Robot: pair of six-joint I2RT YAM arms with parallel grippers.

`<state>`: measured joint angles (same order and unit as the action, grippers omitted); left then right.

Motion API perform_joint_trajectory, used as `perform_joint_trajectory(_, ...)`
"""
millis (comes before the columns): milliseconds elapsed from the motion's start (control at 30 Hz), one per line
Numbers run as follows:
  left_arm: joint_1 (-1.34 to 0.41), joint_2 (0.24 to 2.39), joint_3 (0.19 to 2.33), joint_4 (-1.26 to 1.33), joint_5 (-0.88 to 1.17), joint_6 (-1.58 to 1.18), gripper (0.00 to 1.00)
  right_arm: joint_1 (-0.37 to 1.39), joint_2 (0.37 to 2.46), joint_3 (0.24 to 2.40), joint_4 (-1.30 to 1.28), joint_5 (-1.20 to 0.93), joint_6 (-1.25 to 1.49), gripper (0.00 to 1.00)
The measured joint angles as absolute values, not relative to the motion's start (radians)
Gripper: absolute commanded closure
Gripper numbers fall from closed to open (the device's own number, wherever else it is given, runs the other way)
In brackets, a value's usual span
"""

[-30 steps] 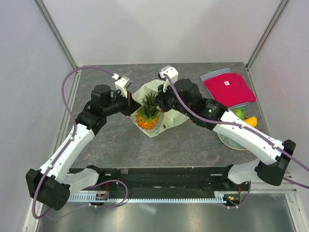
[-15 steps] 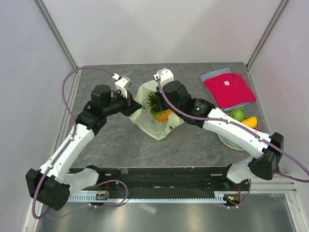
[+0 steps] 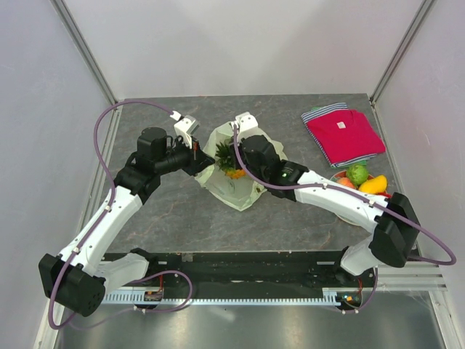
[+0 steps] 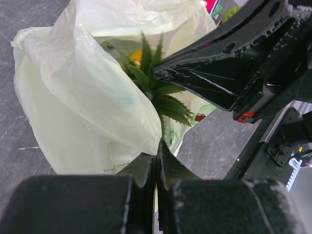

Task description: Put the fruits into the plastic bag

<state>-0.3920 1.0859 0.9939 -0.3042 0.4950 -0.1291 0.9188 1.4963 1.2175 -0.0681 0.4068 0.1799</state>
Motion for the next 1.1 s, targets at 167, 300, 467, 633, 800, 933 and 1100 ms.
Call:
perform_joint_trajectory(167, -0.392, 1.086, 0.994, -0.304, 0.506, -0.129, 0.99, 0.919, 1.534, 1.208, 0.054, 0.404, 0.205, 1.00)
perform_joint_trajectory(300, -0.392, 1.086, 0.994, -0.303, 0.509, -0.129, 0.98, 0.919, 1.589, 1.206, 0.100, 0.455, 0.213, 1.00)
perform_joint_trajectory(467, -0.392, 1.085, 0.994, -0.302, 0.509, -0.130, 0.98, 0.918, 1.678, 1.206, 0.111, 0.516, 0.222, 1.00)
perform_joint_trajectory(633, -0.392, 1.085, 0.994, -0.297, 0.509, -0.129, 0.98, 0.919, 1.729, 1.230, 0.109, 0.530, 0.250, 0.82)
perform_joint_trajectory(800, -0.392, 1.085, 0.994, -0.297, 0.509, -0.129, 0.99, 0.920, 1.732, 1.245, 0.067, 0.538, 0.273, 0.35)
perform_joint_trajectory(933, -0.392, 1.085, 0.994, -0.297, 0.509, -0.130, 0.99, 0.919, 1.704, 1.240, 0.015, 0.517, 0.272, 0.26)
perform_joint_trajectory(1100, -0.392, 1.085, 0.994, -0.297, 0.508, -0.130, 0.98, 0.919, 1.574, 1.223, -0.074, 0.463, 0.278, 0.23)
